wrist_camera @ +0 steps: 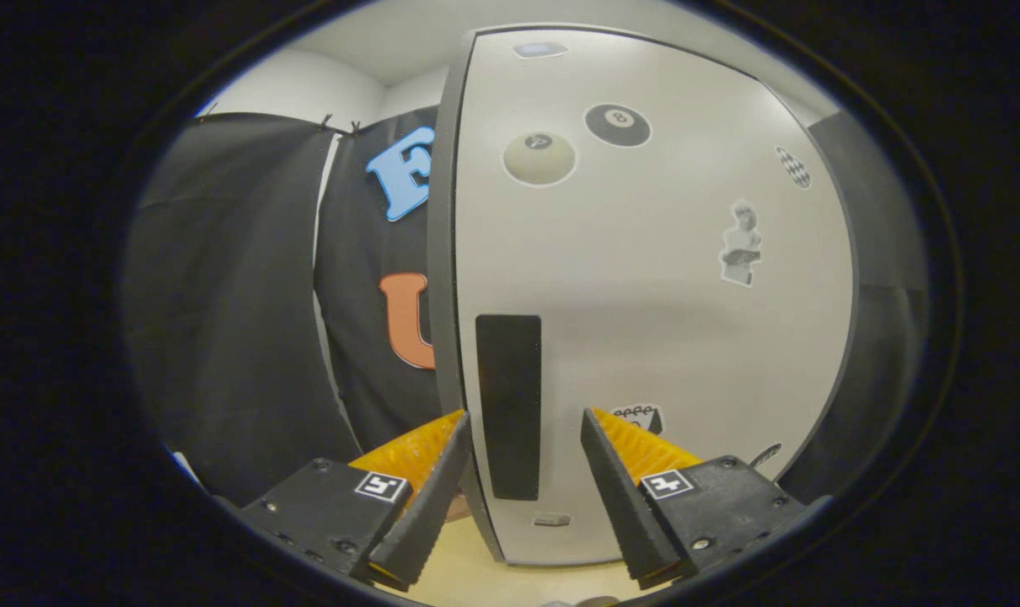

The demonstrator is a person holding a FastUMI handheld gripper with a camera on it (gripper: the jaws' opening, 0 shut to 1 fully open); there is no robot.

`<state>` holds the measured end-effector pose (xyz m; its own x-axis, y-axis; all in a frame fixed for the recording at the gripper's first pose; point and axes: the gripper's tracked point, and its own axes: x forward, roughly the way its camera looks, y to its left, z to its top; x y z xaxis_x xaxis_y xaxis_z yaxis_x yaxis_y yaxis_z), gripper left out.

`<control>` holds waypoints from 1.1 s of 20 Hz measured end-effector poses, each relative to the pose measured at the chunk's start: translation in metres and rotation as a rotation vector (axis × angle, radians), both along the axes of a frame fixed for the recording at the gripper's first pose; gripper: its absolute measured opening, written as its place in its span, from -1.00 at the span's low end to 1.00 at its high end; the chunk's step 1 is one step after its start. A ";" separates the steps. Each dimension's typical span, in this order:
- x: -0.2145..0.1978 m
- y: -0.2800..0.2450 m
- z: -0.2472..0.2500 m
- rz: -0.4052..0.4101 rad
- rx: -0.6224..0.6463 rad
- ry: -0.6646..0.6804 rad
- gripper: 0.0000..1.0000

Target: Open the shoe cabinet door, grab the shoes and put them into the shoe cabinet, then close the shoe cabinet door.

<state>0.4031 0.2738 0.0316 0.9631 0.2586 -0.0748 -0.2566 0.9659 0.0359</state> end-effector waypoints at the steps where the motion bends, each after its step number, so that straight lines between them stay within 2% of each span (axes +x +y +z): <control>1: 0.000 0.004 -0.002 0.009 0.005 0.009 0.57; 2: 0.002 0.006 -0.005 0.010 0.008 0.017 0.45; 3: 0.003 0.008 -0.007 0.008 0.010 0.023 0.25; 6: 0.005 0.004 -0.009 -0.035 0.016 0.021 -0.16; 10: 0.007 0.002 -0.010 -0.049 -0.002 0.002 -0.22; 17: -0.001 0.000 -0.012 0.032 -0.016 0.017 -0.39; 22: -0.057 -0.022 -0.016 0.076 -0.048 0.017 -0.47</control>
<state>0.3459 0.2523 0.0159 0.9392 0.3270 -0.1050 -0.3293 0.9442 -0.0052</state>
